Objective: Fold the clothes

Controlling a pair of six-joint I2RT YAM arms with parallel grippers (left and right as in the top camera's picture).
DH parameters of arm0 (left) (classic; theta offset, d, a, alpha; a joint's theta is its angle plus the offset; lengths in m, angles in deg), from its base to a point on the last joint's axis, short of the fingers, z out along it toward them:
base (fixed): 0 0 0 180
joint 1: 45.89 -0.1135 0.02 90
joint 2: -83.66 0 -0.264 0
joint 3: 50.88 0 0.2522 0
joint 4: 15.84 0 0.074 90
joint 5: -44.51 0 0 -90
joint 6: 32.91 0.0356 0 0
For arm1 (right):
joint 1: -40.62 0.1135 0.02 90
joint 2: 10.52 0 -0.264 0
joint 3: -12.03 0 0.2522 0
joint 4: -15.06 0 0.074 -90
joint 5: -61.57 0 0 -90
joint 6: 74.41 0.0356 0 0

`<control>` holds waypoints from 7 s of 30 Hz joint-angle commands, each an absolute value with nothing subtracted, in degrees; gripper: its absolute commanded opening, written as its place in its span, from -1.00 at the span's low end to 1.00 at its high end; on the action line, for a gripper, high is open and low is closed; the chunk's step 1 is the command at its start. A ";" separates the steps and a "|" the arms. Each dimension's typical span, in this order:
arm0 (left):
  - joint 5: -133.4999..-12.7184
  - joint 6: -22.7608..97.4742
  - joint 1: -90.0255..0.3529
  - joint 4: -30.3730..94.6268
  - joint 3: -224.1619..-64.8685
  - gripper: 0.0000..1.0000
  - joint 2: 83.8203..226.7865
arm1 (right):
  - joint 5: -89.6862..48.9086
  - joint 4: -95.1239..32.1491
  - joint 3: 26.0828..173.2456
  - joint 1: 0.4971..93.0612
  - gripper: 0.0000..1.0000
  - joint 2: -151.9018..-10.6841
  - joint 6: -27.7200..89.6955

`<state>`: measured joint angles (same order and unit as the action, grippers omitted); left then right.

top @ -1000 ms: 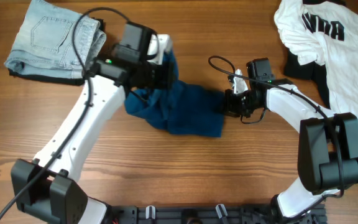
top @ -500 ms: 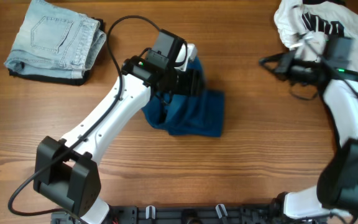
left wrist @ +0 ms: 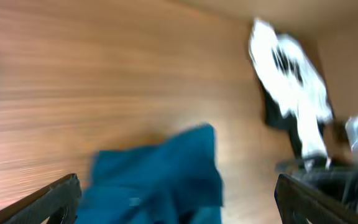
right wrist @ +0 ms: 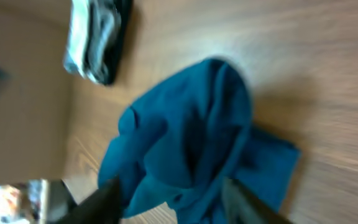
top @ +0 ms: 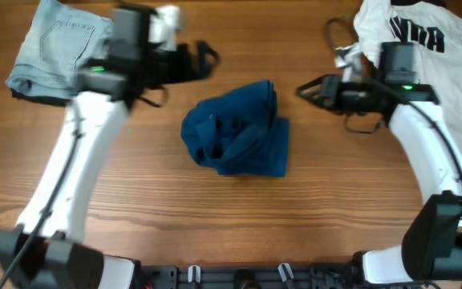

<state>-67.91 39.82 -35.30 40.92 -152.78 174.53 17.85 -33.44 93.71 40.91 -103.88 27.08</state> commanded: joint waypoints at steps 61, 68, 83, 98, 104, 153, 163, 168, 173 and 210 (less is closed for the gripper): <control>-57.83 46.63 -45.52 51.98 -153.80 1.00 175.62 | -2.04 -47.06 89.91 56.14 0.32 -106.20 14.33; -57.83 46.61 -45.52 52.01 -153.80 1.00 175.62 | -0.71 -45.99 87.19 56.52 0.04 -106.20 14.70; -57.83 46.59 -45.52 51.50 -153.80 1.00 175.62 | -0.58 -58.80 86.74 56.78 -0.91 -96.12 25.20; -57.83 46.61 -45.52 51.33 -153.80 1.00 175.62 | -5.30 -37.57 74.02 57.72 0.36 -92.58 29.04; -57.83 46.61 -45.52 51.35 -153.80 1.00 175.62 | -2.26 -29.42 73.12 61.30 0.18 -99.58 26.49; -73.57 76.60 -14.23 62.02 -153.74 1.00 194.44 | -5.49 -50.16 102.93 27.51 1.00 -91.05 29.85; -61.20 74.00 -9.20 64.14 -153.52 1.00 209.10 | -5.54 -50.23 102.93 27.51 1.00 -91.75 29.02; -52.04 66.18 -12.94 57.99 -151.18 1.00 209.67 | -5.54 -50.56 102.93 27.51 0.99 -91.75 29.06; -45.92 63.88 -21.59 53.01 -150.74 1.00 209.67 | -5.84 -50.34 102.93 27.51 1.00 -91.75 29.04; -29.09 66.96 -12.30 58.37 -166.90 1.00 213.13 | -6.19 -50.80 102.93 27.51 0.99 -91.75 27.14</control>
